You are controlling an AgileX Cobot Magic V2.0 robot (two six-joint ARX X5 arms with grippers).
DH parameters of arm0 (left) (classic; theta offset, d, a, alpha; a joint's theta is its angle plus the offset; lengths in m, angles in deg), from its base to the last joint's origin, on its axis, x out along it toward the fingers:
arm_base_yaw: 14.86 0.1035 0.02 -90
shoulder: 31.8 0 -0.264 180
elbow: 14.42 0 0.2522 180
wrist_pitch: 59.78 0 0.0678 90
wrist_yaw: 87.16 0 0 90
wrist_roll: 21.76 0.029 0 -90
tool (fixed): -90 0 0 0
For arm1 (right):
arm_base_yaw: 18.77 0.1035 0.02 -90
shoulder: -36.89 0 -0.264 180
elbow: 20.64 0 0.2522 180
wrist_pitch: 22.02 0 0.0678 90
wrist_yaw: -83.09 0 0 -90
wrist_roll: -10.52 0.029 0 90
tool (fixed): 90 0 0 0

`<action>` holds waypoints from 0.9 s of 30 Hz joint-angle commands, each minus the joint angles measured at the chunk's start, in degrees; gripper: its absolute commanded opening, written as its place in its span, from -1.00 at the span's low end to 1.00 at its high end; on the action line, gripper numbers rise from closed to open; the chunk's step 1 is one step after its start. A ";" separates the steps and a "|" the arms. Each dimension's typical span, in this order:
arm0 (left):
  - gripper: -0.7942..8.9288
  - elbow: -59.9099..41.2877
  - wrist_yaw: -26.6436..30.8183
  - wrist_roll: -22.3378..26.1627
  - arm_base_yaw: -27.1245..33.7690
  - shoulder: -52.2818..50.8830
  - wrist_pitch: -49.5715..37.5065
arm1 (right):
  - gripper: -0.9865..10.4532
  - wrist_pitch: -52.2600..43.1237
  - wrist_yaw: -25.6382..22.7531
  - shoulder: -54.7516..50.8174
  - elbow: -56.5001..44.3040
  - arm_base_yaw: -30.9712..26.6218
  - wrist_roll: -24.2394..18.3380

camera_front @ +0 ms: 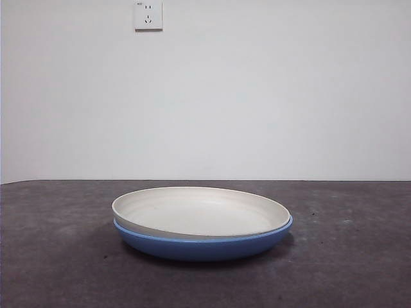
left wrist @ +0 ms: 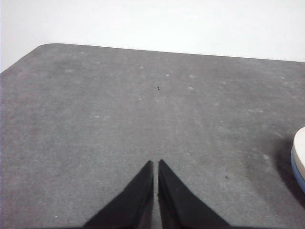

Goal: Pick up the white plate, put it on the blue plate, put it on desk

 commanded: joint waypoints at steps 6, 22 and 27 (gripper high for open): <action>-0.80 -1.16 0.15 0.11 0.04 -0.11 0.48 | -0.80 -3.41 -0.37 -1.25 -2.29 -5.77 -4.33; -0.80 -1.16 0.15 0.11 0.04 -0.11 0.48 | -0.80 -63.91 -7.39 -20.13 -52.30 -22.71 -11.69; -0.80 -1.16 0.15 0.11 0.04 -0.11 0.48 | -0.80 -63.43 -14.62 -23.91 -59.41 -25.77 -11.76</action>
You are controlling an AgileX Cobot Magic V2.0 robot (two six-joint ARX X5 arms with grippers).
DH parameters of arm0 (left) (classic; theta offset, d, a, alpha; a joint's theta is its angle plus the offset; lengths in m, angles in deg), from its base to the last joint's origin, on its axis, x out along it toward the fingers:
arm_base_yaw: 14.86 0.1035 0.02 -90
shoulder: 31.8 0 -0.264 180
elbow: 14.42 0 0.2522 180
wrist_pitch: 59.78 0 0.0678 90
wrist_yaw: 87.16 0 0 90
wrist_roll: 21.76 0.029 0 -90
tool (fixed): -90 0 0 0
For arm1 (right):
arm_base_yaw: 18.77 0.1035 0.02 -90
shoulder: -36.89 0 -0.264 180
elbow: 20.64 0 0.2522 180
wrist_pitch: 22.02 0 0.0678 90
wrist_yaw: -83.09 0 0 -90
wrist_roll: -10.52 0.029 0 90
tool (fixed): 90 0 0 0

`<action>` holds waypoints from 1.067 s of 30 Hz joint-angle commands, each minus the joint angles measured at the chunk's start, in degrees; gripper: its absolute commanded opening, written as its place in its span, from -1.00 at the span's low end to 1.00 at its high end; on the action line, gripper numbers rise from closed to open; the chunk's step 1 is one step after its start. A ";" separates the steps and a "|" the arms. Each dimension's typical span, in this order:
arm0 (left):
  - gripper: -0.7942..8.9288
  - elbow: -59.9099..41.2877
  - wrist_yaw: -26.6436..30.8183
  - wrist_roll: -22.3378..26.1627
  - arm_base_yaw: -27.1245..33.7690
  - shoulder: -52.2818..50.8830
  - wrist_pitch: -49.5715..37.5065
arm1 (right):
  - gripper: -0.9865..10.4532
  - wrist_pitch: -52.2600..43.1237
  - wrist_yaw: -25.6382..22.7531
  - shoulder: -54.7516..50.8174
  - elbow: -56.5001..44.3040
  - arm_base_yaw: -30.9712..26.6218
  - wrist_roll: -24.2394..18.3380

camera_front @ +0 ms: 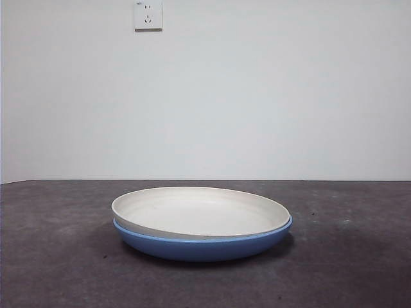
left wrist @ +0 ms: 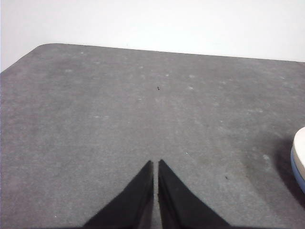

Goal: Pick up the white plate, put it on the blue plate, put it on desk

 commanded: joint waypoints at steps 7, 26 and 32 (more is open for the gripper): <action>-0.80 -1.16 0.15 0.11 0.04 -0.11 0.46 | -0.80 -0.09 -6.54 -2.82 -6.56 -2.40 -0.57; -0.80 -1.16 0.15 0.09 0.04 -0.11 0.48 | -0.80 2.91 -5.57 -2.82 -6.88 -2.05 -0.57; -0.80 -1.16 0.15 0.09 0.04 -0.11 0.48 | -0.80 2.91 -5.35 -2.82 -6.88 -1.07 -0.42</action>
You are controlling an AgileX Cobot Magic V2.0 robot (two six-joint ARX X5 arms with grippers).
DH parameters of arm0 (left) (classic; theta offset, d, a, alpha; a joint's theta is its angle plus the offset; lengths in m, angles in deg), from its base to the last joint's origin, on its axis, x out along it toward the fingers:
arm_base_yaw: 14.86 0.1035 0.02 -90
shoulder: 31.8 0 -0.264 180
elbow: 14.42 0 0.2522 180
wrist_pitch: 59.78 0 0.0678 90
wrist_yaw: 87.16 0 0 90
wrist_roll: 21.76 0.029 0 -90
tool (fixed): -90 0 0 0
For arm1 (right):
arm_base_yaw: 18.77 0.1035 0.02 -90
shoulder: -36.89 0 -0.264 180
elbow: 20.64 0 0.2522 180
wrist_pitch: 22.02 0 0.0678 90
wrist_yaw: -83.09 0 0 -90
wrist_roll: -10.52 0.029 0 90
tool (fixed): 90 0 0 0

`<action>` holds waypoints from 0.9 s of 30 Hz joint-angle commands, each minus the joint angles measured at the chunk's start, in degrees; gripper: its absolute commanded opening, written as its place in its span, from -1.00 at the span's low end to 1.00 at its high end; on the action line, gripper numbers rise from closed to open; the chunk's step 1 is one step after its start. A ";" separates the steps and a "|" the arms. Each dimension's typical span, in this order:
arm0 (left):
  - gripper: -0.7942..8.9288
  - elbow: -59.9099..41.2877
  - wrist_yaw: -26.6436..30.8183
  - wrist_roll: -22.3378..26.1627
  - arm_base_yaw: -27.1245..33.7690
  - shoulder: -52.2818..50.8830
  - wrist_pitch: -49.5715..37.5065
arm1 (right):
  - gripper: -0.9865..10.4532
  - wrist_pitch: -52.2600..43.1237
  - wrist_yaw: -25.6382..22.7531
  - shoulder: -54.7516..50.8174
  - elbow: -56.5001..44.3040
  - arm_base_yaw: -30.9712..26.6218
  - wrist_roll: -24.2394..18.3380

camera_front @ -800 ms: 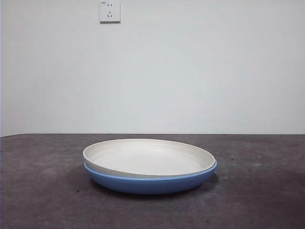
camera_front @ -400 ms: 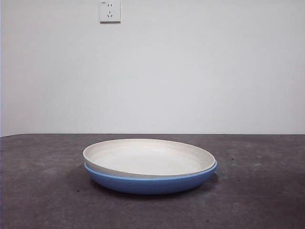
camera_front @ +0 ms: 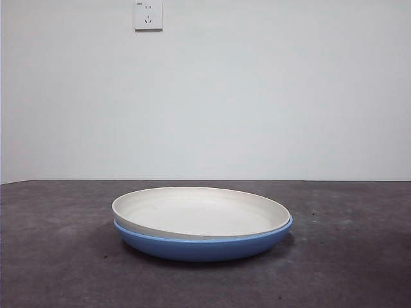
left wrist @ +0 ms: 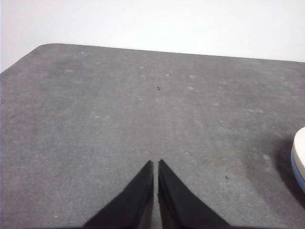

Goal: Pick up the white plate, put it on the blue plate, put it on desk

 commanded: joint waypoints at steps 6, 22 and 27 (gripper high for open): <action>-0.80 -1.16 0.15 0.09 0.04 -0.11 0.48 | -0.80 -0.72 0.11 -0.13 -0.35 1.09 -0.39; -0.80 -1.16 0.15 0.09 0.04 -0.11 0.48 | -0.80 -0.72 0.11 -0.13 -0.35 1.09 -0.39; -0.80 -1.16 0.15 0.09 0.04 -0.11 0.48 | -0.80 -0.72 0.11 -0.13 -0.33 1.09 -0.39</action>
